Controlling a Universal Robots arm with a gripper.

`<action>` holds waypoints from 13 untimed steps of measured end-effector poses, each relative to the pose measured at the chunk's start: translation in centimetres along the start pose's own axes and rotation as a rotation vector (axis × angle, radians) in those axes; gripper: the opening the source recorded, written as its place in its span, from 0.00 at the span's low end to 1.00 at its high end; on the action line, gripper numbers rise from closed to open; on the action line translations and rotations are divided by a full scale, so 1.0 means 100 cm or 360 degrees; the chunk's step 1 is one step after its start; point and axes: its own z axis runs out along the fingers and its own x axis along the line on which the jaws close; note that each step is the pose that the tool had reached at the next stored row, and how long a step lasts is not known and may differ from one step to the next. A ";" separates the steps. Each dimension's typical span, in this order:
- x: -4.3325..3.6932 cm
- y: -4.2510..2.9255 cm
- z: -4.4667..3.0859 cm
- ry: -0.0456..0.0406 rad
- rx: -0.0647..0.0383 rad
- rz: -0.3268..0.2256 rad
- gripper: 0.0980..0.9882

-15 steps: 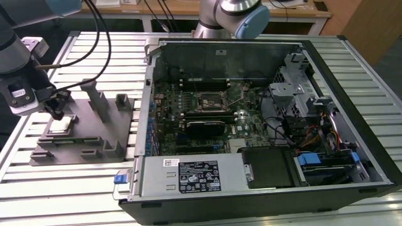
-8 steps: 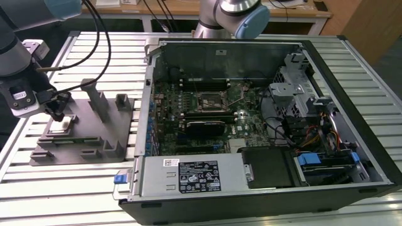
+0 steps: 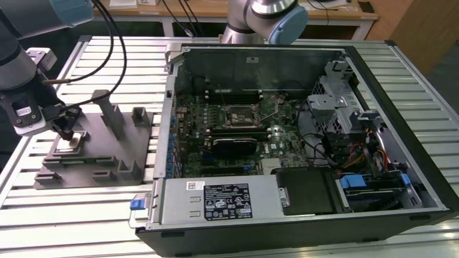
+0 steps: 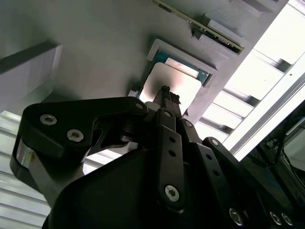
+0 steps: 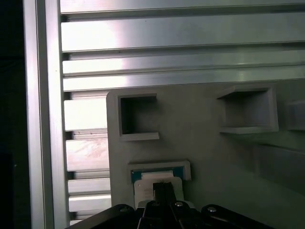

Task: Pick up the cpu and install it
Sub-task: 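Pick up the cpu and move it towards the insertion slot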

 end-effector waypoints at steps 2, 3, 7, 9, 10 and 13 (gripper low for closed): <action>0.0005 -0.0001 0.0006 0.0000 0.0000 0.0000 0.01; 0.0009 -0.0001 0.0007 0.0000 0.0000 0.0000 0.01; 0.0021 -0.0002 0.0019 0.0000 0.0000 0.0000 0.01; 0.0023 -0.0003 0.0019 0.0000 0.0000 0.0000 0.01; 0.0023 -0.0003 0.0018 0.0000 0.0000 0.0000 0.01; 0.0024 -0.0003 0.0020 0.0000 0.0000 0.0000 0.01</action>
